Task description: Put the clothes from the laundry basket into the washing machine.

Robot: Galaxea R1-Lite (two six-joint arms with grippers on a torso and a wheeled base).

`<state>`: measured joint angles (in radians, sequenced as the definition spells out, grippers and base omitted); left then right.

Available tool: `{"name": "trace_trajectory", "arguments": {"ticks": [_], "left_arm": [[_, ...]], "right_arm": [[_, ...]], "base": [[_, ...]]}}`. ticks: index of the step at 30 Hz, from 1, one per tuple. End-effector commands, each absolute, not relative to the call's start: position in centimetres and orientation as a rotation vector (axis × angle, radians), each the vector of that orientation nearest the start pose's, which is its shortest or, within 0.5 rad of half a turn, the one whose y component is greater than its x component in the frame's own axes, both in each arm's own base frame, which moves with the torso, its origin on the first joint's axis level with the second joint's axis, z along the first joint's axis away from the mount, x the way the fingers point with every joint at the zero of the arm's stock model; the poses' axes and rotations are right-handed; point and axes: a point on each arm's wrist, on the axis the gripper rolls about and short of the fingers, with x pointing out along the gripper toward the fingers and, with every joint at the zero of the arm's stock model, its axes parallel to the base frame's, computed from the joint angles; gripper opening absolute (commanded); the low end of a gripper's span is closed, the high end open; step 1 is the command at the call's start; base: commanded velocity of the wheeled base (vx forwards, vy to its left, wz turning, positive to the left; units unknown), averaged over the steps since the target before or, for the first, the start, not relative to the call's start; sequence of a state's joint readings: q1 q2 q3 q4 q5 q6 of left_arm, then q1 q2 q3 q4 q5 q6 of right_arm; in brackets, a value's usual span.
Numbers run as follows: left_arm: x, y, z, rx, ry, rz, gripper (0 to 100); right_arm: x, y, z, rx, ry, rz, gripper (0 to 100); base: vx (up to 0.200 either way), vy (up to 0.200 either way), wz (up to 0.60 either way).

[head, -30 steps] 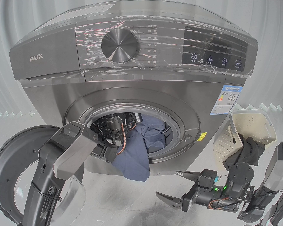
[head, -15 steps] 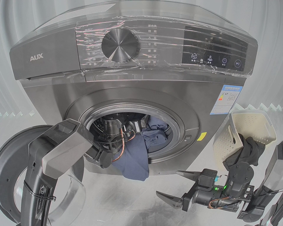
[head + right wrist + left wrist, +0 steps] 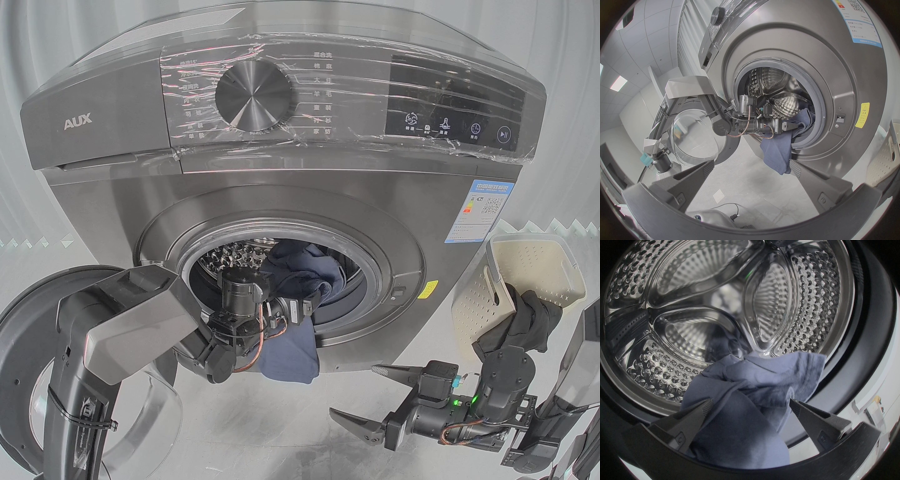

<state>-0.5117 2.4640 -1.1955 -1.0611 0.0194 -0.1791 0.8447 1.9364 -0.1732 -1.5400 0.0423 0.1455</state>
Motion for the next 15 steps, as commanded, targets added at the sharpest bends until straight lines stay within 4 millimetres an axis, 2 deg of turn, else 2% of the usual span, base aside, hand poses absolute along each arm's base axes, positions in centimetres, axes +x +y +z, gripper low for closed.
{"name": "trace_trajectory", "arguments": {"ticks": [1, 11, 12, 15], "left_arm": [[39.7, -22.3, 0.5, -0.085, 0.284, -0.472, 100], [39.6, -22.4, -0.3, -0.074, 0.301, -0.473, 100], [39.6, -22.4, -0.4, -0.074, 0.302, -0.473, 0], [39.6, -22.4, -0.9, -0.070, 0.311, -0.472, 0]], "right_arm": [[16.4, 18.7, 7.0, 0.043, 0.281, 0.866, 100], [16.4, 18.7, 7.0, 0.044, 0.280, 0.867, 100], [16.4, 18.7, 7.0, 0.044, 0.278, 0.868, 100], [16.5, 18.8, 7.1, 0.046, 0.275, 0.868, 100]], "base": [[0.000, 0.000, 0.00], [0.000, 0.000, 0.00], [0.000, 0.000, 0.00], [0.000, 0.000, 0.00]]}}
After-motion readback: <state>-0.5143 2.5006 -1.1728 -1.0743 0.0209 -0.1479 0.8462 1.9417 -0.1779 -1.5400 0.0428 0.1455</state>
